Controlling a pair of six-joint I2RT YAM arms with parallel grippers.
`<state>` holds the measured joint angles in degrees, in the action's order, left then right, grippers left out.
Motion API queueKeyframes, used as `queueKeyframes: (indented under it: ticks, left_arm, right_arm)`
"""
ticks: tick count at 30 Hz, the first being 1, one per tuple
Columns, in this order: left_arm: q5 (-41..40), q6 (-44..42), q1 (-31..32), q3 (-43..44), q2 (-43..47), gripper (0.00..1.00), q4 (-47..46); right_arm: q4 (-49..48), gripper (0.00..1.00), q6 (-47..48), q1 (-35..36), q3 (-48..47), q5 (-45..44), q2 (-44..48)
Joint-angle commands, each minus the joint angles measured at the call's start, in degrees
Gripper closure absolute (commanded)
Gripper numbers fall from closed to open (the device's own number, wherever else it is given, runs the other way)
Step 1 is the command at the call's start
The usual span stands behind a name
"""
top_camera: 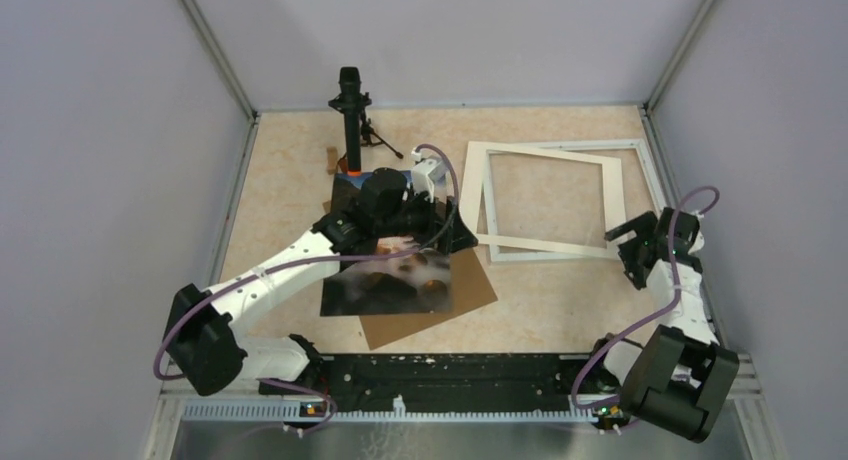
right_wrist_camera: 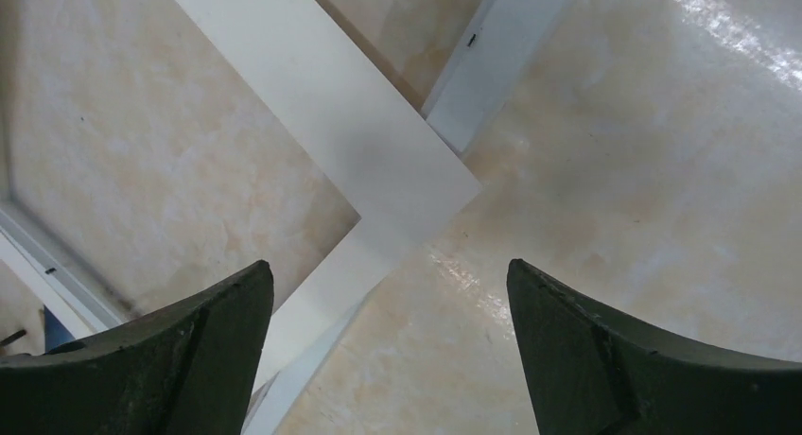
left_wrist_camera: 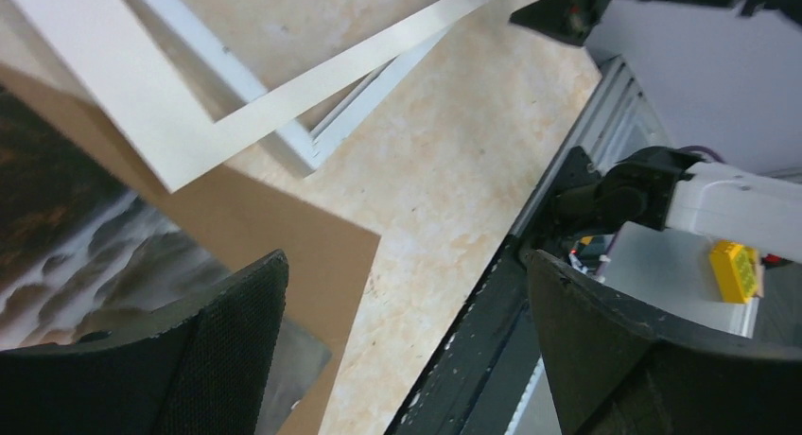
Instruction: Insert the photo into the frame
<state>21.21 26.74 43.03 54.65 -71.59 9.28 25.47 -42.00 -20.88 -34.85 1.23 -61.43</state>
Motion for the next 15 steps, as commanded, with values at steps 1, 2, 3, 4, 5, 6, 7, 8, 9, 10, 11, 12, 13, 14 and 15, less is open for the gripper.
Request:
queueKeyframes:
  ticks: [1,2,3,4,5,6,7,8,9,10,11,12,13,14,15]
  left_arm:
    - [7.75,-0.01,-0.27,7.65,-3.62,0.02,-2.02]
    - [8.71,-0.32,-0.25,7.96,-4.4,0.02,-2.46]
    - [9.29,-0.7,-0.22,8.08,-4.89,0.02,-2.85]
    - [9.64,-1.15,-0.29,8.1,-5.29,0.02,-3.01]
    - [9.78,-1.76,-0.23,8.03,-5.53,0.02,-2.93]
    - [9.55,-2.62,-0.11,7.97,-5.59,0.02,-2.68]
    - [8.92,-3.64,0.11,7.93,-5.47,0.02,-2.13]
    - [7.77,-4.95,0.5,7.98,-5.24,0.02,-1.36]
    - [6.12,-6.38,1.49,8.13,-4.89,0.02,-0.38]
    - [4.41,-7.65,2.34,8.18,-4.4,0.02,0.63]
    - [2.64,-8.19,2.87,8.12,-3.98,0.02,1.39]
    - [1.39,-8.36,3.43,7.87,-3.59,0.02,2.03]
    - [0.7,-8.59,3.74,7.46,-3.44,0.02,2.06]
    - [0.19,-8.71,4.08,7.1,-3.19,0.02,2.07]
    - [-0.05,-8.79,4.47,6.83,-3.06,0.02,2.09]
  right_arm:
    - [-10.25,0.08,2.9,-4.39,4.42,12.27,2.53]
    - [-10.9,0.07,3.19,-4.59,4.99,12.34,2.26]
    - [-11.22,0.06,3.11,-4.9,5.33,12.32,1.7]
    - [-11.77,0.06,2.85,-5.52,5.77,12.88,0.84]
    - [-12.52,0.06,2.55,-6.43,6.28,13.83,-0.04]
    - [-14.39,0.07,2.02,-7.36,7.13,15.28,-0.69]
    - [-16.42,0.08,1.59,-8.08,7.91,16.49,-1.11]
    - [-17.52,0.08,1.3,-8.44,8.21,16.48,-1.34]
    - [-18.34,0.09,1.53,-8.47,8.36,16.28,-1.52]
    - [-19.03,0.09,1.75,-8.55,8.35,16.21,-1.49]
    - [-19.4,0.1,1.91,-8.64,8.27,15.98,-1.35]
    - [-19.78,0.1,2.12,-8.77,8.27,16.0,-1.1]
    - [-20.72,0.1,2.18,-8.95,8.42,16.4,-0.68]
    - [-21.61,0.11,2.11,-9.13,8.47,16.58,-0.19]
    - [-21.89,0.11,1.87,-9.29,8.48,16.53,0.31]
